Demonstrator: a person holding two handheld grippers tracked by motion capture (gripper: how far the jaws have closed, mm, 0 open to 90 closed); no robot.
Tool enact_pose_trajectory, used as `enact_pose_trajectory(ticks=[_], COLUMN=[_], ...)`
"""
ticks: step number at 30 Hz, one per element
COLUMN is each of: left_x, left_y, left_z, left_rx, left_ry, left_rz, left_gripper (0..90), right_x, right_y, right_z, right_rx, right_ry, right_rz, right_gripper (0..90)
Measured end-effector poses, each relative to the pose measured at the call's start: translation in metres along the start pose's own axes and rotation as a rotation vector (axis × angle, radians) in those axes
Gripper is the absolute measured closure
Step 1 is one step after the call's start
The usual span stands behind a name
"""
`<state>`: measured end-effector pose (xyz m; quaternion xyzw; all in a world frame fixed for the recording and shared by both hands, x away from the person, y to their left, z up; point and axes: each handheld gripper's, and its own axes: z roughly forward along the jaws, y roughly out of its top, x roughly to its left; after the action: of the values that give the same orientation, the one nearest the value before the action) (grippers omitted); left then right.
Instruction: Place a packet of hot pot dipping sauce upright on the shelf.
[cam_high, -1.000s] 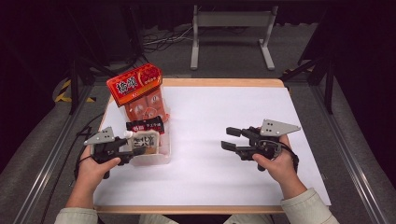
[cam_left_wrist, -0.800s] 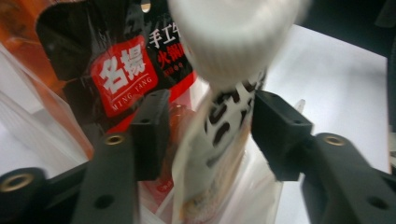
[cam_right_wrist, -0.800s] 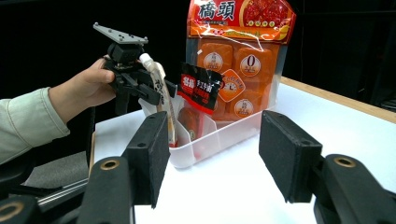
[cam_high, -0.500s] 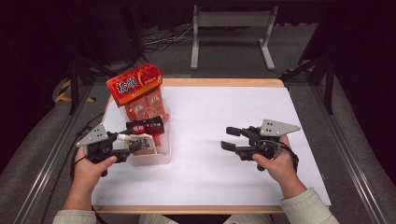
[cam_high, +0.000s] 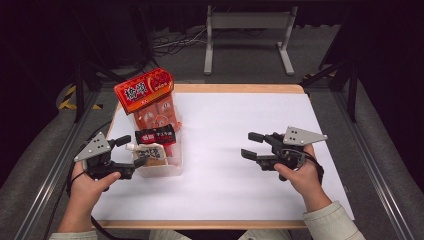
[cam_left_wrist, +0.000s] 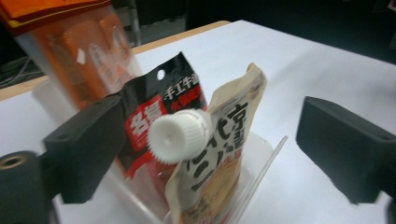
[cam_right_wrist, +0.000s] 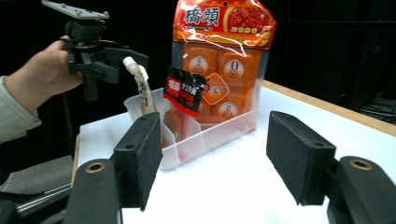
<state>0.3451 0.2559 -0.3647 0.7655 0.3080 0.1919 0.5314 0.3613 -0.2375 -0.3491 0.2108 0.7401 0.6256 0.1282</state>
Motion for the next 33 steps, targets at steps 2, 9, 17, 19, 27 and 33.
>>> enact_pose_trajectory(ticks=[2, 9, 17, 19, 27, 33], left_x=[-0.001, -0.006, -0.013, -0.013, -0.015, -0.017], left_y=[0.000, -0.013, -0.022, -0.027, -0.049, -0.061], left_z=[-0.004, -0.014, -0.026, -0.025, -0.016, -0.009], left_rx=[0.010, 0.021, 0.016, 0.013, 0.010, 0.036], left_ry=[0.020, 0.044, 0.058, 0.060, 0.039, 0.044], left_rz=[-0.010, -0.046, -0.044, -0.051, -0.081, -0.106], left_gripper=[5.2, 4.2, 3.8, 3.7, 3.6, 3.9], right_x=[-0.002, -0.008, -0.013, -0.015, -0.022, -0.023], right_y=[-0.001, -0.006, -0.019, -0.024, -0.044, -0.060], right_z=[-0.005, -0.027, -0.058, -0.067, -0.092, -0.104], right_rx=[0.000, 0.003, 0.030, 0.039, 0.073, 0.094], right_ry=[-0.015, -0.113, -0.243, -0.273, -0.381, -0.433], right_rz=[0.000, -0.004, -0.004, 0.001, 0.008, 0.031], right_gripper=[35.3, 30.9, 27.2, 26.3, 23.8, 23.2])
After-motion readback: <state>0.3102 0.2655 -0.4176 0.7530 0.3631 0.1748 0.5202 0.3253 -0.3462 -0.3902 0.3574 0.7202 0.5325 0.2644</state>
